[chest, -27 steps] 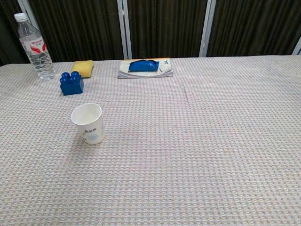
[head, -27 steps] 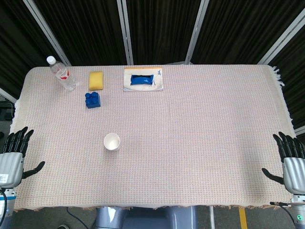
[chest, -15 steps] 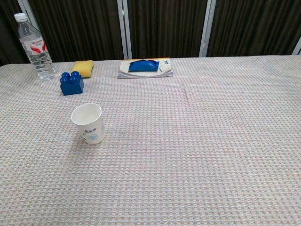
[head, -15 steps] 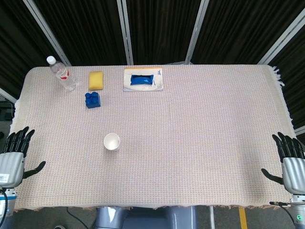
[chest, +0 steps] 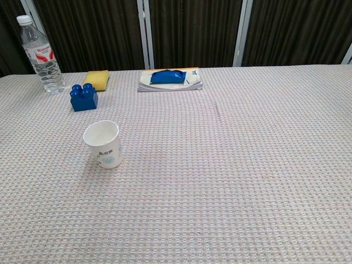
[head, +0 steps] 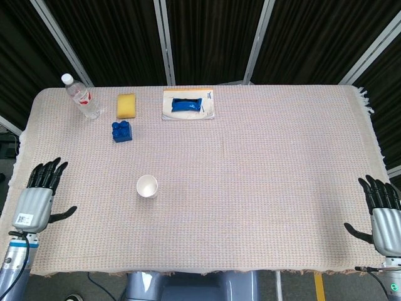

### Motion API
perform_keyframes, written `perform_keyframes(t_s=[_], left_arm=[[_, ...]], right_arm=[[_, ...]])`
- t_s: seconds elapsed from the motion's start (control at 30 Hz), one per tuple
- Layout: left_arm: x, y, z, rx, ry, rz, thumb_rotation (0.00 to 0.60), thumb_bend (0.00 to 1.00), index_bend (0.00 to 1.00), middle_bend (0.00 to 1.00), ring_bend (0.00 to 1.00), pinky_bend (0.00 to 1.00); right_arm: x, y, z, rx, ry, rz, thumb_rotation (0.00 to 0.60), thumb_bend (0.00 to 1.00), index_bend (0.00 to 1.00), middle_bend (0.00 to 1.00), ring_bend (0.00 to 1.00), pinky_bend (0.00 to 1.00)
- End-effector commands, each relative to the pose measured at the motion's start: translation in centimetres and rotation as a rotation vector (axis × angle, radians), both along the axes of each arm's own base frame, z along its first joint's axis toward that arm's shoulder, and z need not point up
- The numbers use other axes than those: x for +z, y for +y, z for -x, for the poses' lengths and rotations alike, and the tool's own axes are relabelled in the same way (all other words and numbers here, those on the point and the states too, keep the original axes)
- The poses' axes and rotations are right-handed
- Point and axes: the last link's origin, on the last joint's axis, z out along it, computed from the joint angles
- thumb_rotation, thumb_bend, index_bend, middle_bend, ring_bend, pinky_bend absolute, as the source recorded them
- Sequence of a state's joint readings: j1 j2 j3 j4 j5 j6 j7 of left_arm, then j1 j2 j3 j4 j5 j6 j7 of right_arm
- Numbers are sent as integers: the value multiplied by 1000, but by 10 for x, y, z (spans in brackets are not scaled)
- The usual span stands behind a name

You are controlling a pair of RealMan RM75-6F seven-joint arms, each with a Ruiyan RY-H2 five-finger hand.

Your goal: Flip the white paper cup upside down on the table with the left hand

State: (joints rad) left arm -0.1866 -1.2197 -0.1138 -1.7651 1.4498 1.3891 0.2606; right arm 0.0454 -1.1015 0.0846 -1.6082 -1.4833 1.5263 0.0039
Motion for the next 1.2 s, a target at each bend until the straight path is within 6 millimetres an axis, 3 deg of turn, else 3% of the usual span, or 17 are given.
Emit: perform_keyframes(t_s=[0.03,0.53,1.2], left_arm=[[-18,22,-26,-8,23,72,600,69,12,0,0,0],[-73,66,-87,0,109,203,600,68,166,0,0,0],[-135,88,-130,44,166,312,600,68,219,0,0,0]], right_arm=[[2,0,-1,4,-7,5,600,0,5,0,0,0],[4,1,-1,12,-24,-3,600,0,0,0,0,0],[9,0,2,8,-58,-13,600,0,0,0,0,0]])
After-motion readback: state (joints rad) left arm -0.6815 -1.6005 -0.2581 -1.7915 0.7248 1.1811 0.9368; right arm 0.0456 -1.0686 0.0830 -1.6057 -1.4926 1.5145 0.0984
